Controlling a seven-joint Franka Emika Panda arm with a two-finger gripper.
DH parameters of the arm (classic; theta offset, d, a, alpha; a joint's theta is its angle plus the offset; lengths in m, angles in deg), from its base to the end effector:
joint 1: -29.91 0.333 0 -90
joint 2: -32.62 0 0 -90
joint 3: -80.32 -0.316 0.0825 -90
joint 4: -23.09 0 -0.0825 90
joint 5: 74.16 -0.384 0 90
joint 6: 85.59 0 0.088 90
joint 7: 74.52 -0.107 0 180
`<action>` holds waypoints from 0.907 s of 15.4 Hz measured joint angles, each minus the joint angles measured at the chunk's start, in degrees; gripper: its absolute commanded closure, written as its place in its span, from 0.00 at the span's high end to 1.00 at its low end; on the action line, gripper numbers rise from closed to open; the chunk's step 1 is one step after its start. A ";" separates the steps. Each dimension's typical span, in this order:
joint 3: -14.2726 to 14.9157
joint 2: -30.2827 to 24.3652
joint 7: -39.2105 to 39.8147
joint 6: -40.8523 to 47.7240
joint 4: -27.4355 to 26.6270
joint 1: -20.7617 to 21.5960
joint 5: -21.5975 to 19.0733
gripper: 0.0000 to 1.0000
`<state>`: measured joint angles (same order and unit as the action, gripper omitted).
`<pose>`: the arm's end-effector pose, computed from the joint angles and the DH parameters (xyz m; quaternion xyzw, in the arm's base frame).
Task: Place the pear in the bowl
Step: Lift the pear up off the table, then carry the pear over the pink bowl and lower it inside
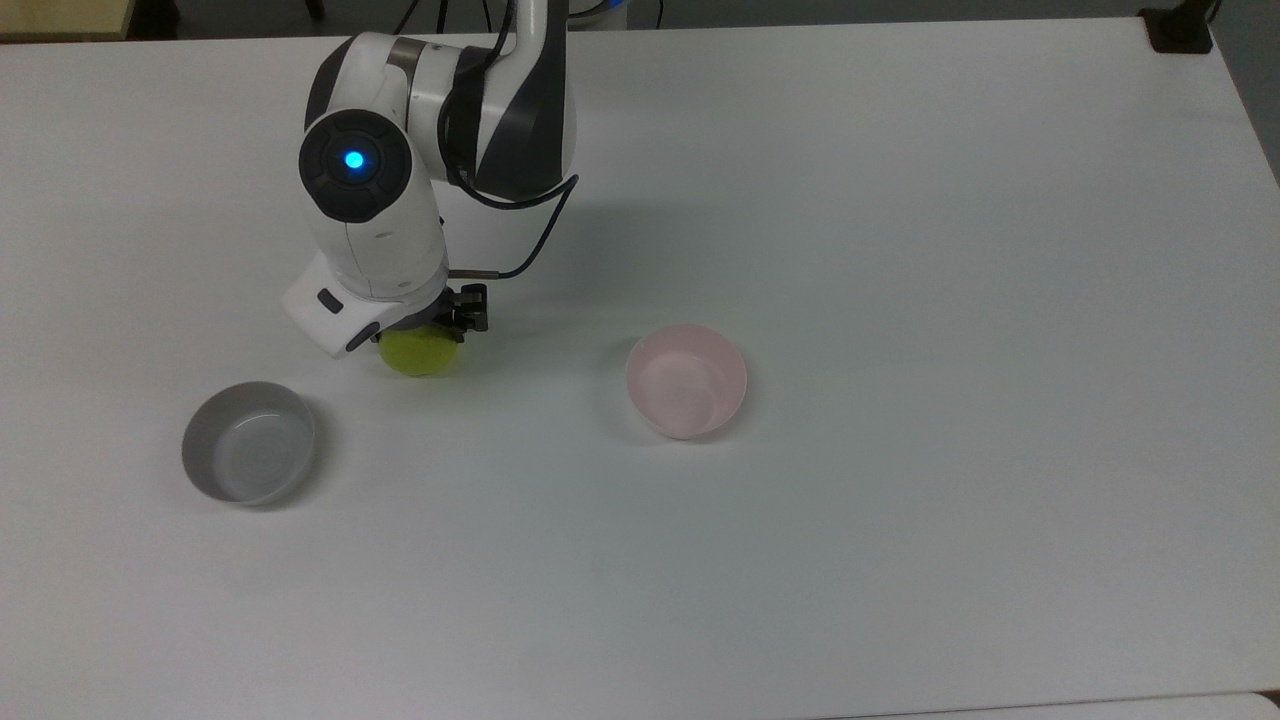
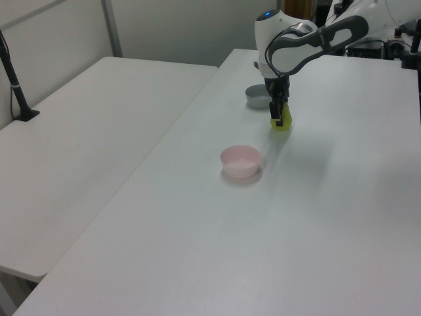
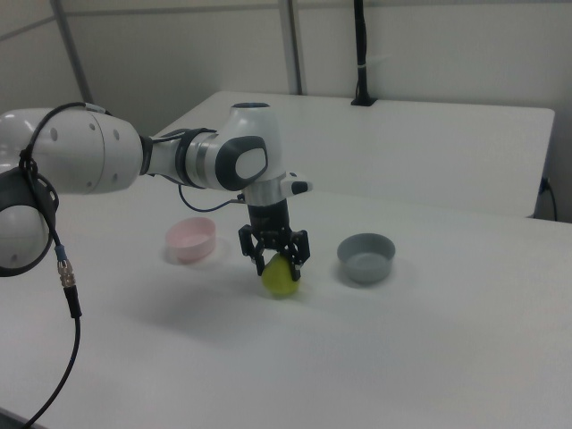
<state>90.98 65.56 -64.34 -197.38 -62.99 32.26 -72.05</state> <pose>0.6858 -0.0827 0.3278 0.9953 0.0357 -0.0686 0.0575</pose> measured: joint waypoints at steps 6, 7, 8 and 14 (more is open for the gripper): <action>0.99 -2.27 0.05 0.01 0.54 -0.27 0.01 0.41; 1.23 -3.38 0.05 0.25 0.58 -0.32 0.01 0.41; 1.38 -4.68 0.05 0.82 0.62 -0.38 0.01 0.41; 1.42 -12.35 0.05 4.94 0.63 -0.24 -0.02 0.43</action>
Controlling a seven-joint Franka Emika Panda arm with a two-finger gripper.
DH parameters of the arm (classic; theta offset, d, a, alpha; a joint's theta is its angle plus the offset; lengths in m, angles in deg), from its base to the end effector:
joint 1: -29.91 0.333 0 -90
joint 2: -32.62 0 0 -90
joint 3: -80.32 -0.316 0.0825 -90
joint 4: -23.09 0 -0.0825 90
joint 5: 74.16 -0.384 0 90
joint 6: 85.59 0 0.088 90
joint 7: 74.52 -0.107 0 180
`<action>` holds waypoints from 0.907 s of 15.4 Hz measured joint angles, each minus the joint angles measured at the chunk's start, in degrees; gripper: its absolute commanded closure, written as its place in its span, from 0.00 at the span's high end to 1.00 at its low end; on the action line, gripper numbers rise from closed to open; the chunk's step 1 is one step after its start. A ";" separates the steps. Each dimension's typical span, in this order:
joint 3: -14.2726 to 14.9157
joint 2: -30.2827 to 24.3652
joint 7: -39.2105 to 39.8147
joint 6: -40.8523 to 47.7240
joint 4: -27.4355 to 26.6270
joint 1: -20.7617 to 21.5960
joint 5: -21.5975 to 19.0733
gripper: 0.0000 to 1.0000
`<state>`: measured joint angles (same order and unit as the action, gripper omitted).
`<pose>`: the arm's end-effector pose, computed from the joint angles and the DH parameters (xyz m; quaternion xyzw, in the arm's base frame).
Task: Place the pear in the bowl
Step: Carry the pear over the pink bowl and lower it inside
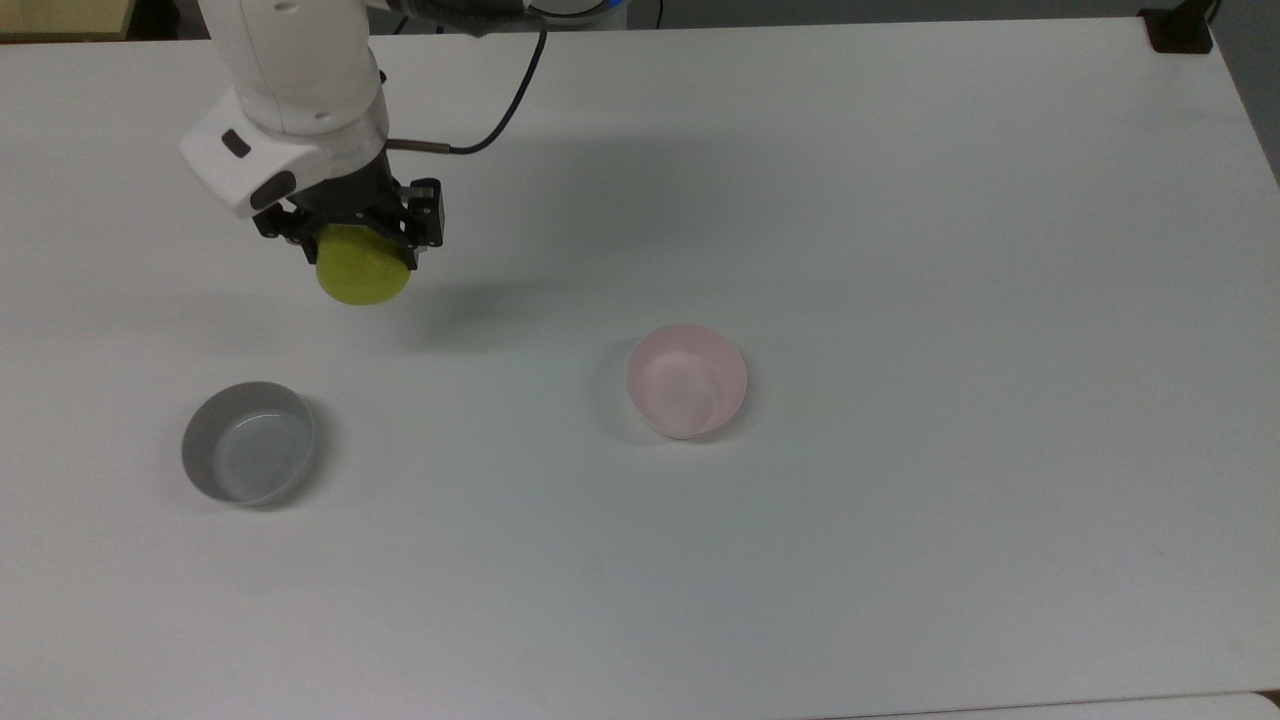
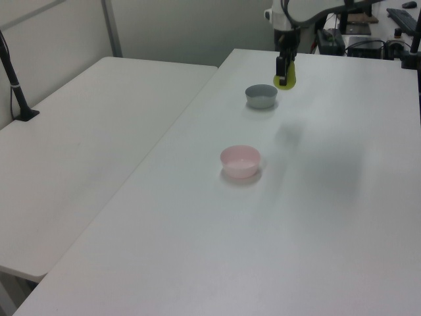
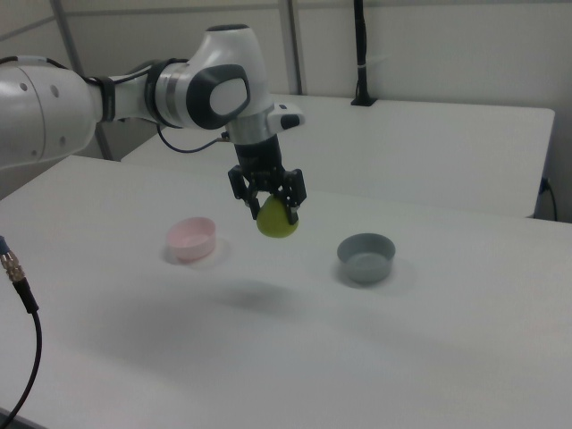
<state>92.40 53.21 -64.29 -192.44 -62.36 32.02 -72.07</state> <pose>0.6613 -0.0998 0.4720 0.9984 0.0143 0.0012 0.0553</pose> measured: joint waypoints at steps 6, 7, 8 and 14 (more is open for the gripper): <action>-0.20 1.13 -3.35 0.13 -0.21 7.36 -1.86 0.43; -0.22 1.71 -4.84 0.11 0.00 9.25 -2.35 0.43; -0.25 2.60 -7.25 -0.22 0.32 12.07 -3.19 0.43; -0.24 7.24 -17.42 -11.12 0.64 19.67 -3.99 0.51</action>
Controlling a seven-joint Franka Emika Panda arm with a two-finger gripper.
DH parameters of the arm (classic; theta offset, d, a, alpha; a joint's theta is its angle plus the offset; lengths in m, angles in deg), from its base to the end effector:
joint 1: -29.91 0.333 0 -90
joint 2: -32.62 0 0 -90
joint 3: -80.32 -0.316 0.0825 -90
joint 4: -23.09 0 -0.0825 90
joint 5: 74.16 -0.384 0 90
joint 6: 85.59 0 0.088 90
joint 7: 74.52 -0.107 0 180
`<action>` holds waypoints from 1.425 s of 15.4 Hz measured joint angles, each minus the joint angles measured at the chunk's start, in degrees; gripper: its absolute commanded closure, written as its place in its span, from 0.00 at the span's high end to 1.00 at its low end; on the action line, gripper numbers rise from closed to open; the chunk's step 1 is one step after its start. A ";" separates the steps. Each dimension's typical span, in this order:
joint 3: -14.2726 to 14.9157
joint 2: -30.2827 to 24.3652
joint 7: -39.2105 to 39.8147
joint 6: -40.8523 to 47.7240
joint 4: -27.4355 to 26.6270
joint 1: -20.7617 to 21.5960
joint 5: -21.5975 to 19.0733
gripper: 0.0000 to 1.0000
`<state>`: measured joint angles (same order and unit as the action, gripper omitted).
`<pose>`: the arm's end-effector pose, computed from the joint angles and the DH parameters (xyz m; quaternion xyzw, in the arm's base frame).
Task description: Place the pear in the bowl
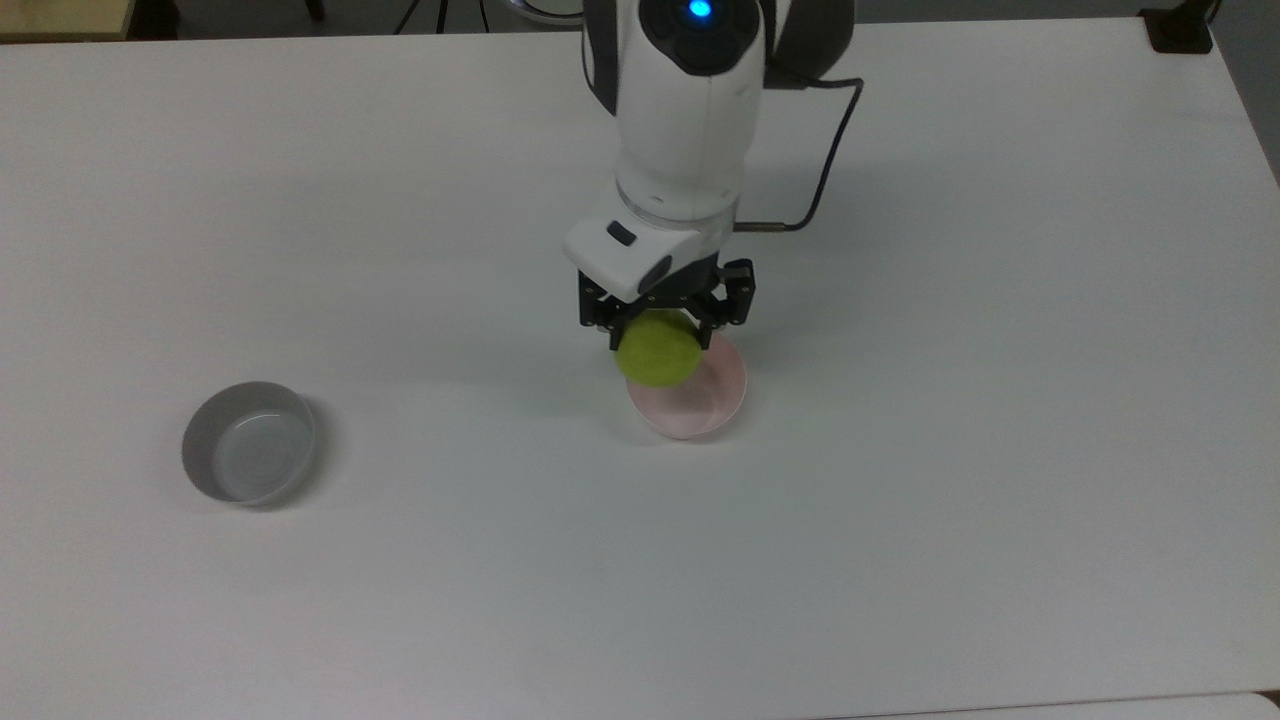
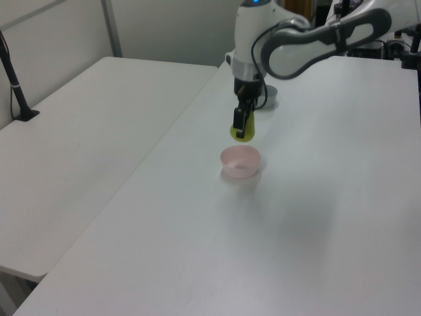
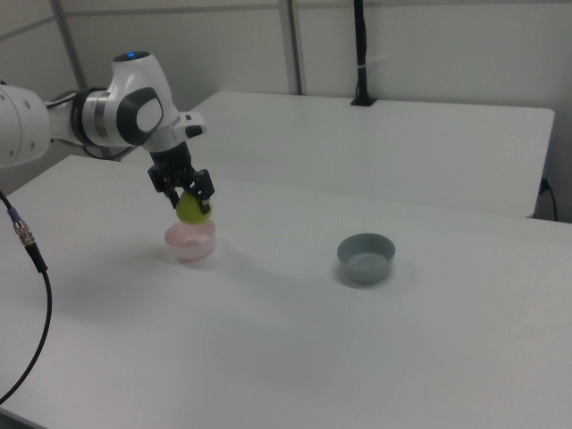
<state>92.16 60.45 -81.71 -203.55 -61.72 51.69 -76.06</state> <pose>0.6882 0.1465 0.4096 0.9977 0.0310 0.0557 0.0243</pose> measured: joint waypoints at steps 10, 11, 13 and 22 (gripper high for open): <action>0.01 7.03 -1.78 -2.89 0.18 1.75 0.00 1.00; 0.01 7.12 -2.55 -3.04 0.33 1.92 0.00 1.00; 0.01 7.11 -3.39 -3.04 0.73 2.40 0.00 1.00; 0.82 -5.54 -1.94 7.11 1.11 -1.31 0.27 1.00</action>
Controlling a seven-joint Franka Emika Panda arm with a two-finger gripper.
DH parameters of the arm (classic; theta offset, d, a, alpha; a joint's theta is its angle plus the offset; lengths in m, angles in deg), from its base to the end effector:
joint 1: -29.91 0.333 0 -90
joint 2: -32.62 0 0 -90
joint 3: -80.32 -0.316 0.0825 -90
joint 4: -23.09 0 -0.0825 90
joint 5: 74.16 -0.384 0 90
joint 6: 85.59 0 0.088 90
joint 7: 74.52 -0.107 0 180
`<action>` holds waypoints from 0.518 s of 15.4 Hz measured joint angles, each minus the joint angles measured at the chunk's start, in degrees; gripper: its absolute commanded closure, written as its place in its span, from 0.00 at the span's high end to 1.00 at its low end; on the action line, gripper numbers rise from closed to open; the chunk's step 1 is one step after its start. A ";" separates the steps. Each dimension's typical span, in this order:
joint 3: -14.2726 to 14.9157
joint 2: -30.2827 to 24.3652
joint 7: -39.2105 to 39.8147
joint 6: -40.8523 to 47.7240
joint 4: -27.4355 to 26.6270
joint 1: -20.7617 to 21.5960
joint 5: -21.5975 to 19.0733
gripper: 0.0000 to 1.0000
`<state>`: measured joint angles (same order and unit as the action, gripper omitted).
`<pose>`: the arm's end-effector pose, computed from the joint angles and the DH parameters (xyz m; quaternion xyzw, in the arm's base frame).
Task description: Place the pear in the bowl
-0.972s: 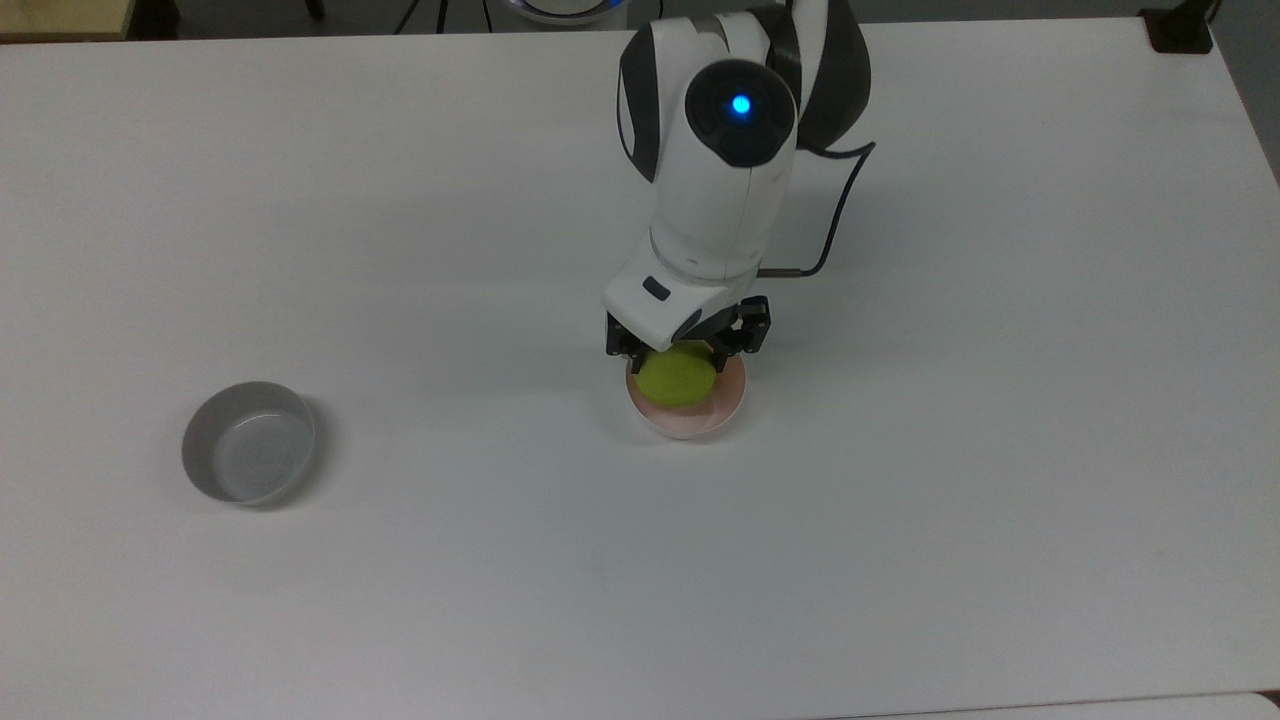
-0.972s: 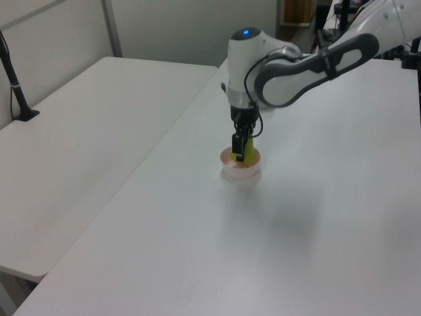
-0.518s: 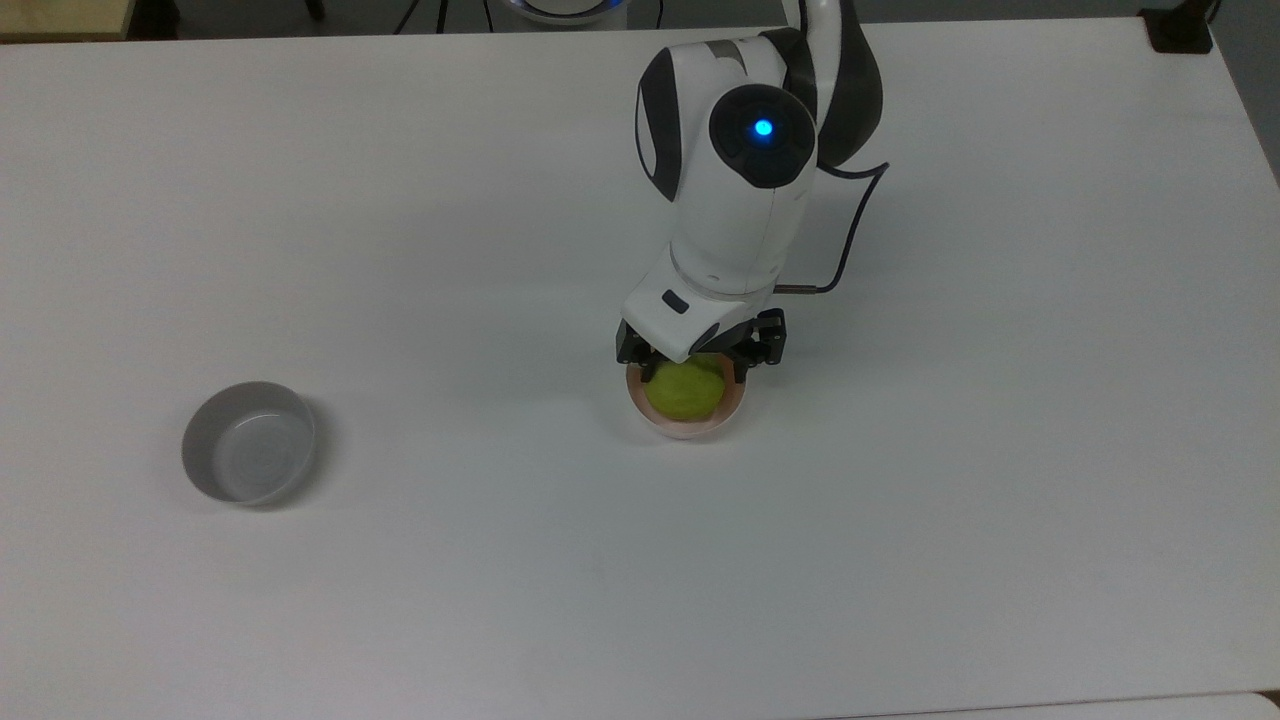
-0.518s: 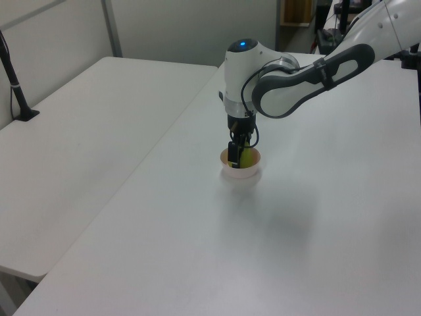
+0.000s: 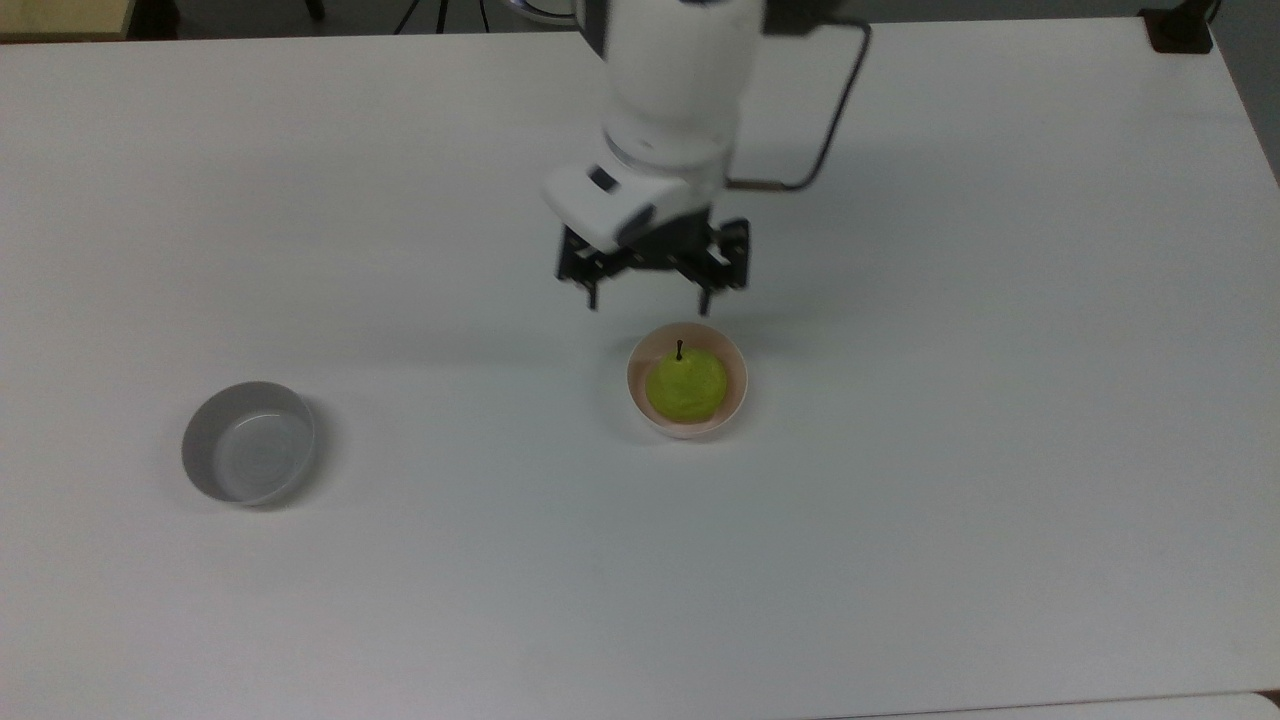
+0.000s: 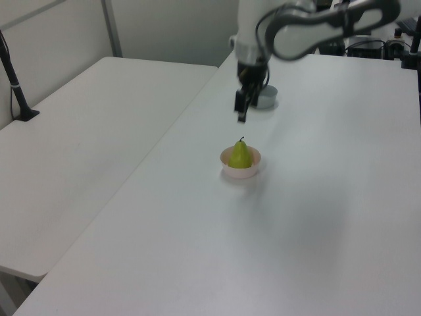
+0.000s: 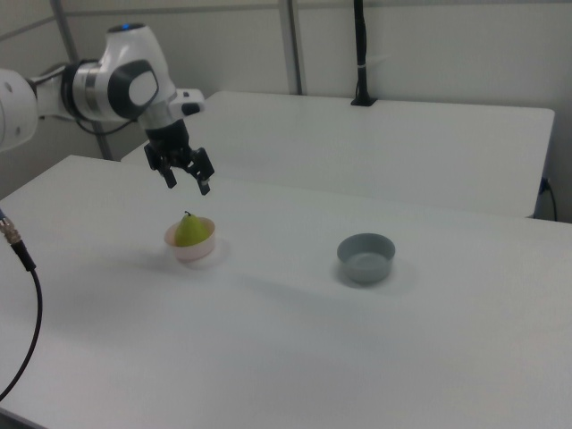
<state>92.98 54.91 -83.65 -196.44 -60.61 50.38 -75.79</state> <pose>0.6736 0.1173 0.4737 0.9985 -0.0060 0.0506 0.0204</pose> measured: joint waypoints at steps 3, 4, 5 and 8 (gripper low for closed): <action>0.16 -5.61 4.41 8.23 -1.40 -5.24 0.03 1.00; 0.20 -7.07 5.55 10.00 -1.82 -7.28 0.10 1.00; 0.22 -8.41 6.64 11.34 -2.29 -9.37 0.49 1.00; 0.22 -11.28 9.22 12.59 -3.87 -14.30 2.01 1.00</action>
<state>93.20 43.64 -74.42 -183.85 -64.47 36.09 -73.79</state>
